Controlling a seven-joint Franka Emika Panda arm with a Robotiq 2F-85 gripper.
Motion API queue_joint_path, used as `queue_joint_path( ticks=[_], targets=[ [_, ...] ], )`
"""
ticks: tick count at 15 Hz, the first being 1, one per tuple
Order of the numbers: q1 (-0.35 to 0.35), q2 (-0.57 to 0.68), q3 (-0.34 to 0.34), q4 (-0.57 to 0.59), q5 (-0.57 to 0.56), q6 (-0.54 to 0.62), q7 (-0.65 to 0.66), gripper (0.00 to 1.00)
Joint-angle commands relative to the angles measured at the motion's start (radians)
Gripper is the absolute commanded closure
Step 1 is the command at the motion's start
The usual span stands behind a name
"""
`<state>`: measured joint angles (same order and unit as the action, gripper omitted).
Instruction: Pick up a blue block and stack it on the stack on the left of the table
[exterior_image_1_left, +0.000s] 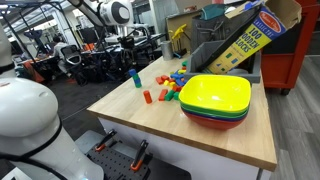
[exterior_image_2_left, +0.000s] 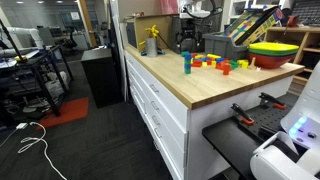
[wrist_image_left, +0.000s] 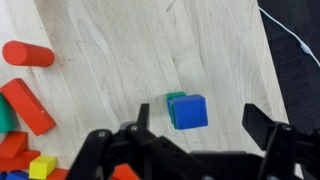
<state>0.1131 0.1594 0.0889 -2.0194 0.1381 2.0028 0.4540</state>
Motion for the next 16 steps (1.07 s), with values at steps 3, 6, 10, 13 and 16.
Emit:
queue_joint_path(
  ticks=[3,6,10,13,16],
  targets=[
    [-0.002,0.008,-0.010,0.015,0.001,-0.012,-0.025,0.33],
    [-0.001,0.017,-0.010,0.011,-0.010,-0.002,-0.035,0.57],
    [0.000,0.025,-0.010,0.011,-0.011,-0.001,-0.050,0.87],
    [-0.001,0.022,-0.009,0.014,-0.003,-0.003,-0.062,0.92],
    [-0.001,0.019,-0.008,0.017,0.002,-0.004,-0.067,0.92]
  ],
)
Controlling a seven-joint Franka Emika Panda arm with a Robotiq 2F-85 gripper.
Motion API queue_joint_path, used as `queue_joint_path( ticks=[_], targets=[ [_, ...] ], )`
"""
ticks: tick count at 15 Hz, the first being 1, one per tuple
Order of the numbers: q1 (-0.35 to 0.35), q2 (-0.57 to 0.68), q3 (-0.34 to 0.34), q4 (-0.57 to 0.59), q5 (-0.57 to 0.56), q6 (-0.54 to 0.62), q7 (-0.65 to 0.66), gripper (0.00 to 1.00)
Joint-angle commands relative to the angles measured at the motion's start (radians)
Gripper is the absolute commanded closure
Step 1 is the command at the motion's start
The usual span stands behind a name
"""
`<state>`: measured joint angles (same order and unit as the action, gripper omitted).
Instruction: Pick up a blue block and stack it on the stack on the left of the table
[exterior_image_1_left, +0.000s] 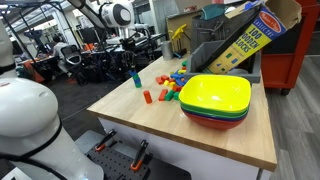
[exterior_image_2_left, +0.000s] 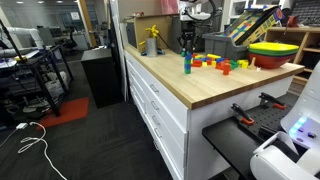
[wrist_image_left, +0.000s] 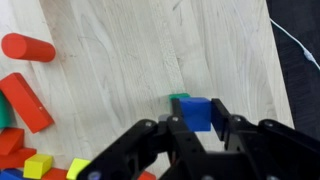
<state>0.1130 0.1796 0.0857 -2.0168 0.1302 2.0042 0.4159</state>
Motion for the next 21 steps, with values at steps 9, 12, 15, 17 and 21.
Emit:
queue_joint_path(
  ticks=[9,12,15,17,21],
  targets=[
    [-0.003,0.006,-0.007,0.022,0.005,-0.006,-0.029,0.92],
    [-0.003,0.009,-0.008,0.022,0.004,-0.005,-0.030,0.92],
    [-0.004,0.012,-0.009,0.024,0.002,-0.005,-0.033,0.92],
    [-0.004,0.013,-0.010,0.026,0.001,-0.004,-0.036,0.92],
    [-0.005,0.013,-0.010,0.030,0.001,-0.005,-0.041,0.92]
  ],
)
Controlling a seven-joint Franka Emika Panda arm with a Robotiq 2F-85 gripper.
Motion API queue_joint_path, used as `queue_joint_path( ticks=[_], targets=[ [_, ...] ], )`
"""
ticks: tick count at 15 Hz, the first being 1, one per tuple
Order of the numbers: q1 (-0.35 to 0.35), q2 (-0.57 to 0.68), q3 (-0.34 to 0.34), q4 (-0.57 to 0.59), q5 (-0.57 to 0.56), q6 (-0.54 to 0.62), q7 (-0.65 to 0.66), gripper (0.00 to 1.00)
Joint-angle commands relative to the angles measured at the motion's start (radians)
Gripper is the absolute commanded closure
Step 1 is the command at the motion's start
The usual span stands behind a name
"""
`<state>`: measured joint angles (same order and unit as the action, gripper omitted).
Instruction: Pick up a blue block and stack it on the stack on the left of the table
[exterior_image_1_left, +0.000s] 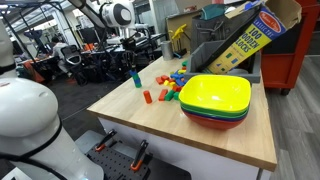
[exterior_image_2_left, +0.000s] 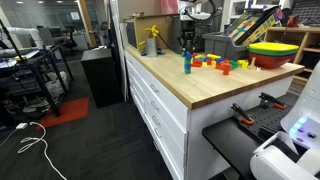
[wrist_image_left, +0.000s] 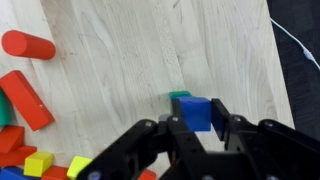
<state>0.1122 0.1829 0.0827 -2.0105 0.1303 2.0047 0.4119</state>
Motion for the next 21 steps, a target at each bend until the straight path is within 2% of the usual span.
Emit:
queue_joint_path(
  ticks=[1,15,16,17,19,21],
  targets=[
    [-0.004,0.011,-0.007,0.024,0.001,-0.005,-0.038,0.92],
    [-0.006,0.025,-0.009,0.036,-0.004,-0.007,-0.066,0.92],
    [-0.005,0.025,-0.009,0.037,-0.005,-0.008,-0.064,0.79],
    [-0.005,0.026,-0.009,0.038,-0.004,-0.010,-0.063,0.42],
    [-0.005,0.026,-0.009,0.038,-0.003,-0.012,-0.063,0.34],
    [-0.005,0.026,-0.009,0.037,-0.001,-0.013,-0.063,0.19]
  ],
)
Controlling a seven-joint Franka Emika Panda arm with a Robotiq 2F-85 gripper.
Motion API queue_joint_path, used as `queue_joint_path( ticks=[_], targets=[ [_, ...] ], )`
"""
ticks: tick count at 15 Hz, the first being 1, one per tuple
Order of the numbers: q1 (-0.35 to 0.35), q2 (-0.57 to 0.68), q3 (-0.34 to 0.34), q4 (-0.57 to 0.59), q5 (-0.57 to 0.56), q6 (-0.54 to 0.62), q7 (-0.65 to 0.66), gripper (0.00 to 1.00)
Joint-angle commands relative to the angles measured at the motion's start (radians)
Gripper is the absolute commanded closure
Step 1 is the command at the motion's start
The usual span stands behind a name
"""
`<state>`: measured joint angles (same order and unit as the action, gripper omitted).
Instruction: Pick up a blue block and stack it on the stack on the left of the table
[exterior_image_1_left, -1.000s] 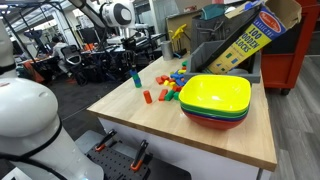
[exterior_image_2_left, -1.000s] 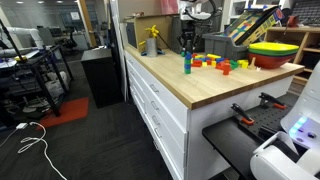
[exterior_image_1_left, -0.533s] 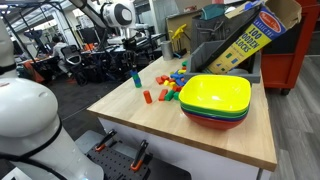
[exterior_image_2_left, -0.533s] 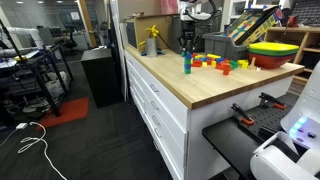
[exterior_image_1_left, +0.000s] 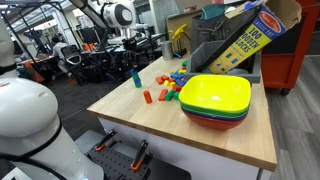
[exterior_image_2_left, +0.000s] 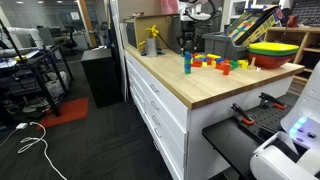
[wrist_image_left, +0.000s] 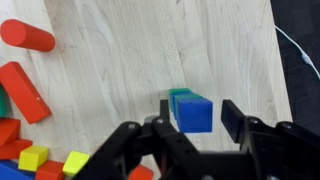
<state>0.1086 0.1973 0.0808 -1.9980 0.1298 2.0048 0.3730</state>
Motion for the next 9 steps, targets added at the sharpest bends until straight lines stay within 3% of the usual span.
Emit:
queue_joint_path(
  ticks=[1,3,9],
  targets=[
    [-0.002,0.010,-0.007,0.024,0.000,-0.013,-0.024,0.12],
    [-0.003,0.004,-0.007,0.026,0.001,-0.017,-0.024,0.01],
    [-0.015,-0.017,-0.010,0.056,0.031,-0.025,-0.033,0.00]
  ],
)
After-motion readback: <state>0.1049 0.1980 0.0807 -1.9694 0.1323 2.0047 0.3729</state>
